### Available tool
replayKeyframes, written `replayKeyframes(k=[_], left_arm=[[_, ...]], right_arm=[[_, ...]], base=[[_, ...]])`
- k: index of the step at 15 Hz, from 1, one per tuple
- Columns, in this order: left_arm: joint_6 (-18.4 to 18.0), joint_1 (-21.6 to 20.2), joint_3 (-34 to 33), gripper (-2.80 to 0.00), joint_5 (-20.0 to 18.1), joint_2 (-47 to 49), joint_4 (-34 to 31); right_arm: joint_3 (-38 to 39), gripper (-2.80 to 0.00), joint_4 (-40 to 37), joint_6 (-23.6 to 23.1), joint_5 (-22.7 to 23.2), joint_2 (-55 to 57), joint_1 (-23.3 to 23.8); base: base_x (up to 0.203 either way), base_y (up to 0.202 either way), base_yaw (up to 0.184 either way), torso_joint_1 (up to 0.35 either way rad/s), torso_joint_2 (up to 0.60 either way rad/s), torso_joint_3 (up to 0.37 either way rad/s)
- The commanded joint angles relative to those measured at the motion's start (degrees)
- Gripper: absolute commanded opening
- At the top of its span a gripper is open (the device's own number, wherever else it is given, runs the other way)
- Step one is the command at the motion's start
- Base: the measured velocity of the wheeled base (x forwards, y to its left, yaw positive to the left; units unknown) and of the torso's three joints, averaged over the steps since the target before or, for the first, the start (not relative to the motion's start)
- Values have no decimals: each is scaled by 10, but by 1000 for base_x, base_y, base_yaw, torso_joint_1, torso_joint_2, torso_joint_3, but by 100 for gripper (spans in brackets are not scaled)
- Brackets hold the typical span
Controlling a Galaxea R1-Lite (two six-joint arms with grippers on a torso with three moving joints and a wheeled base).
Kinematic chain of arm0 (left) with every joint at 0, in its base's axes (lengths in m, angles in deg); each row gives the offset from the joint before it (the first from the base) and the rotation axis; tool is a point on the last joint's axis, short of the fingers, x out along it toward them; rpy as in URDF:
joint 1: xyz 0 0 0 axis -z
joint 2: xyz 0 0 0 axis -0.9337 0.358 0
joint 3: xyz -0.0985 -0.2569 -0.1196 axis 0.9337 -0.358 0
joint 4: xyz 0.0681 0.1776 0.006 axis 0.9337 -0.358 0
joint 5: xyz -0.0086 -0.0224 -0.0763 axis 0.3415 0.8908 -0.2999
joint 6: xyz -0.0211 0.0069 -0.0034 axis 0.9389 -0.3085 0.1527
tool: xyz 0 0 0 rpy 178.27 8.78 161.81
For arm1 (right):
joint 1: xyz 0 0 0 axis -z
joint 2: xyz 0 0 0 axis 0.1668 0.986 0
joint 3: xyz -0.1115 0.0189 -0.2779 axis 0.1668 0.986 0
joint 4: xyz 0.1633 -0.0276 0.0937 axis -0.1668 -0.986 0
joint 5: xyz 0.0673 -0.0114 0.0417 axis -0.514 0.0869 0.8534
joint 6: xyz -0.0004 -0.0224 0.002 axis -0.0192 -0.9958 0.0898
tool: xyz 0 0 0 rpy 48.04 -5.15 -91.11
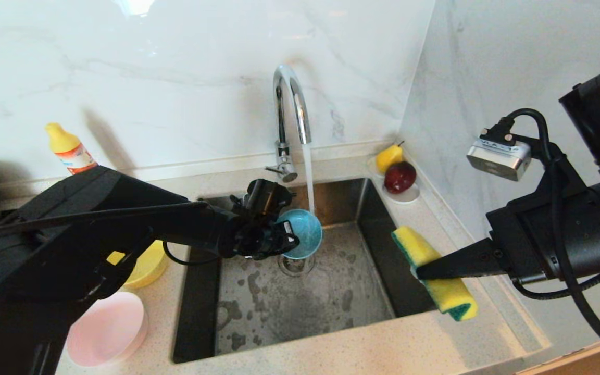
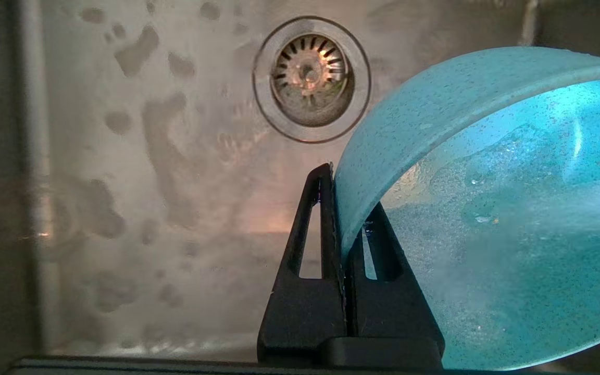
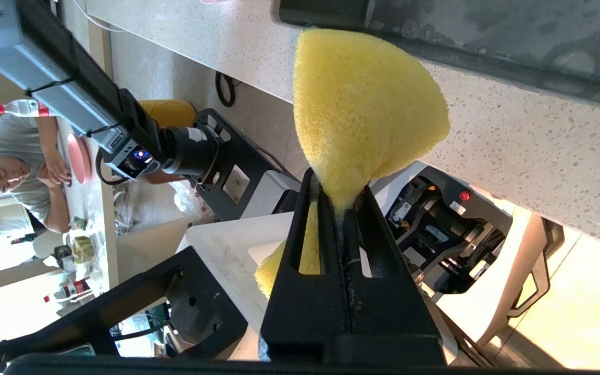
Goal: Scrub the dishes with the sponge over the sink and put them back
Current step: Rinse the bowl
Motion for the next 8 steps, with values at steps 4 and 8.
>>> replayKeyframes(k=[4, 8], left_arm=[[35, 6, 35, -280, 0, 43, -1], [46, 6, 36, -280, 2, 35, -18]], right_arm=[[11, -280, -1, 0, 1, -7, 0], [11, -280, 0, 0, 2, -5, 0]], base=[[0, 0, 0, 0, 0, 0], [0, 0, 0, 0, 0, 0]])
